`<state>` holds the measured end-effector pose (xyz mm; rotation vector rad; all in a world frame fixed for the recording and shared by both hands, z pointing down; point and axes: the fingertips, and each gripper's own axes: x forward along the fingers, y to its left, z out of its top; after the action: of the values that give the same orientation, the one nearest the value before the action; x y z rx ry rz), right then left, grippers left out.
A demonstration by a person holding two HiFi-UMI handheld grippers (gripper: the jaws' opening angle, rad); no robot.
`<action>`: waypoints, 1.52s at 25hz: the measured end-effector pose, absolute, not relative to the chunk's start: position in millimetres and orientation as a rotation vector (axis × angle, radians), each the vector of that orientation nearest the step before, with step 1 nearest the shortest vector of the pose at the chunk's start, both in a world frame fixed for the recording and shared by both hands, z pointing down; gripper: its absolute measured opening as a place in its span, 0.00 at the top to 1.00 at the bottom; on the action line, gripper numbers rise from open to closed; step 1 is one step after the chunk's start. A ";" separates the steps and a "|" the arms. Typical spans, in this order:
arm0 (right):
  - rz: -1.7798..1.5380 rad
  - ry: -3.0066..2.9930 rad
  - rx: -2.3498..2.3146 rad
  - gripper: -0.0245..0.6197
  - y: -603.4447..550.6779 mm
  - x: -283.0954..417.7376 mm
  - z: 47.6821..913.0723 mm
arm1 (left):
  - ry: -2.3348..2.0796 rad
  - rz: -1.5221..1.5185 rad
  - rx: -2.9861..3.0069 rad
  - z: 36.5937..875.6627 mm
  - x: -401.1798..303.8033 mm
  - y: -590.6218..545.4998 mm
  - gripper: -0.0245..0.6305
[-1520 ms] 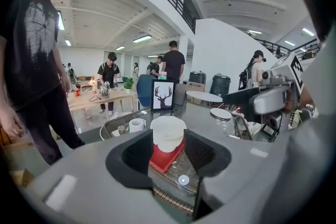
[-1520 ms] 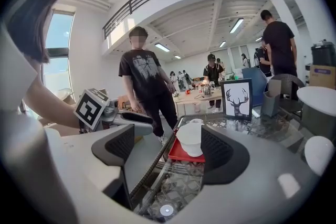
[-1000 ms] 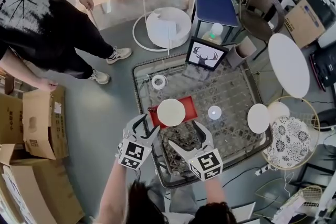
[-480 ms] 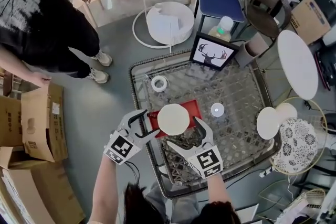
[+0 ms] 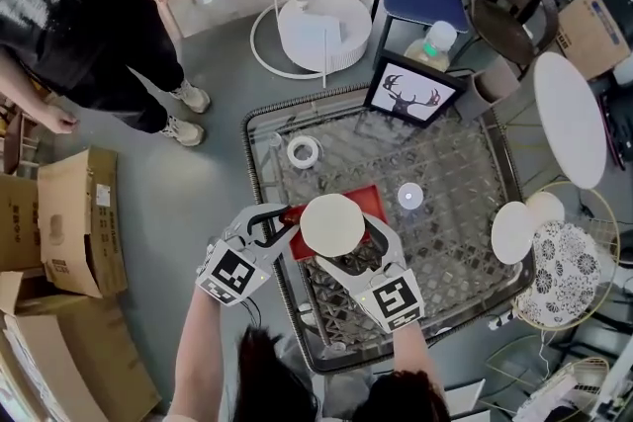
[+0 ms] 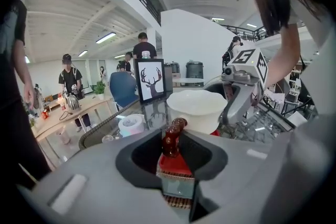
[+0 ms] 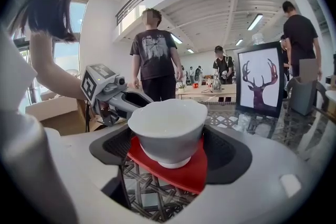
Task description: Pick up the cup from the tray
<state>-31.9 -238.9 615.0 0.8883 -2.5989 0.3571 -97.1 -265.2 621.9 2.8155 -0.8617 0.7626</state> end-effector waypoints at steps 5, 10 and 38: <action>0.351 -2.600 0.904 0.28 -242.2 -33.4 614.0 | -0.885 0.730 2.788 622.2 -98.8 -266.4 0.81; 0.344 -2.602 0.914 0.28 -241.0 -32.7 614.1 | -0.913 0.699 2.774 620.3 -98.0 -264.1 0.81; 0.288 -2.556 1.052 0.28 -194.0 20.6 576.9 | -0.824 0.583 2.795 586.9 -43.6 -221.8 0.81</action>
<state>20.6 -194.0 576.9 1.0523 -2.5559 0.2878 -43.6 -221.8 586.9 2.7954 -0.8244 0.5827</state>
